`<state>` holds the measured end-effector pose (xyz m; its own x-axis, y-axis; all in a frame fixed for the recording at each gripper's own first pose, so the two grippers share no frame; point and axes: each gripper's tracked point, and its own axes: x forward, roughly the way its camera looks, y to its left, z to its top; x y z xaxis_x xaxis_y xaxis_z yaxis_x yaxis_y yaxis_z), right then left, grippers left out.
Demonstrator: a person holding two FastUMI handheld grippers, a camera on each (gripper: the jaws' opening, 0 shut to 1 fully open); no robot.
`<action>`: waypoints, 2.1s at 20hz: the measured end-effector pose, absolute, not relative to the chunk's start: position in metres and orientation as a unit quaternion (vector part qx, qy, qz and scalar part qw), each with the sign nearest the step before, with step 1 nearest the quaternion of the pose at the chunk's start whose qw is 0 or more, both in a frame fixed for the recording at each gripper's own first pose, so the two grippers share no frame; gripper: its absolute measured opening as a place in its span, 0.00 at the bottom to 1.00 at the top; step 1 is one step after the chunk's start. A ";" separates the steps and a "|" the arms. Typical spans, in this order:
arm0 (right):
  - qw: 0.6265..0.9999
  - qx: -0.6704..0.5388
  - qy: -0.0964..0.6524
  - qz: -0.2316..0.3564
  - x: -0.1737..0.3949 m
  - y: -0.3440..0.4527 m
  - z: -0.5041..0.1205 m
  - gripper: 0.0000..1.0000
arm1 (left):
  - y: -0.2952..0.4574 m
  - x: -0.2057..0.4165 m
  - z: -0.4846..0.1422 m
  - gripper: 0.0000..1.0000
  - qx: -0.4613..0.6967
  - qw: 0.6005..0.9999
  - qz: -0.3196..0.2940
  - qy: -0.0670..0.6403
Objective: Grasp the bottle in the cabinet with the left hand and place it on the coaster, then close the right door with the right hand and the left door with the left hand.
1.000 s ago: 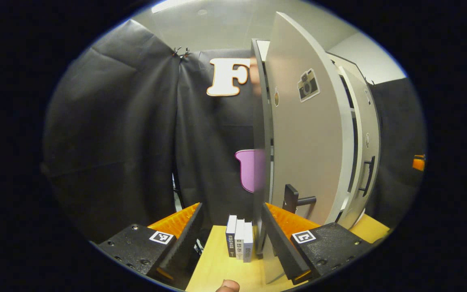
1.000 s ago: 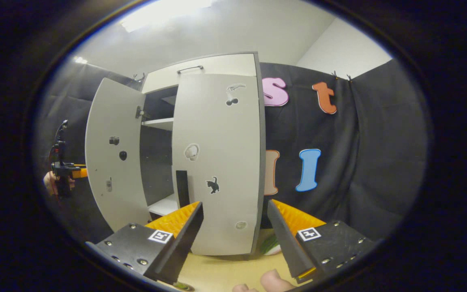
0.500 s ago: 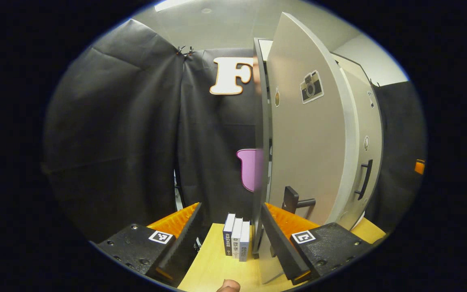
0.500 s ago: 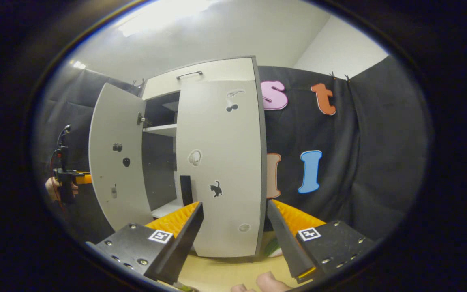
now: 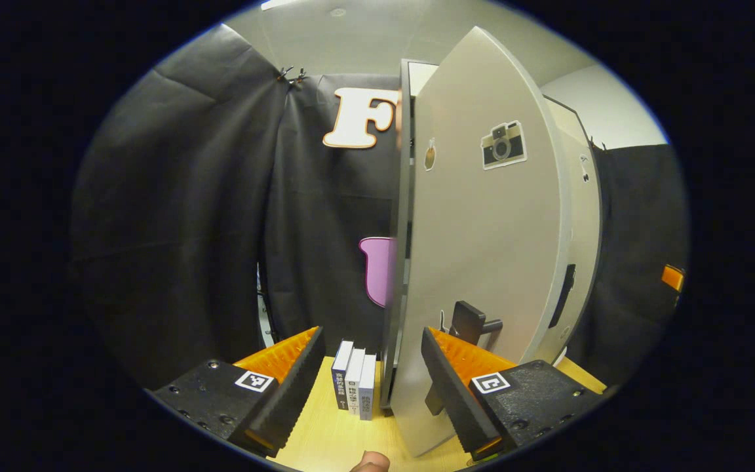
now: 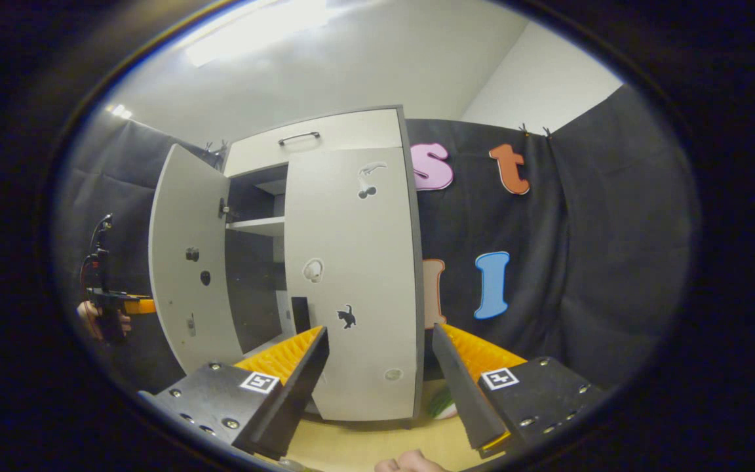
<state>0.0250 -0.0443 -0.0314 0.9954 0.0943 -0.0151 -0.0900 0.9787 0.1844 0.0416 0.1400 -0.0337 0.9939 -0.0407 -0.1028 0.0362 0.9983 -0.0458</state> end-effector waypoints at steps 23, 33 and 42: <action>0.996 0.059 0.050 0.050 0.019 -0.031 -0.060 0.96 | 0.057 0.074 -0.040 0.94 -0.003 0.995 -0.090 0.039; 0.995 0.045 0.063 0.061 0.004 -0.034 -0.066 0.94 | 0.026 0.060 -0.054 0.96 -0.011 0.992 -0.109 0.061; 0.993 0.055 0.059 0.086 -0.010 -0.023 -0.060 0.94 | 0.036 0.031 -0.060 0.96 -0.018 0.995 -0.070 0.069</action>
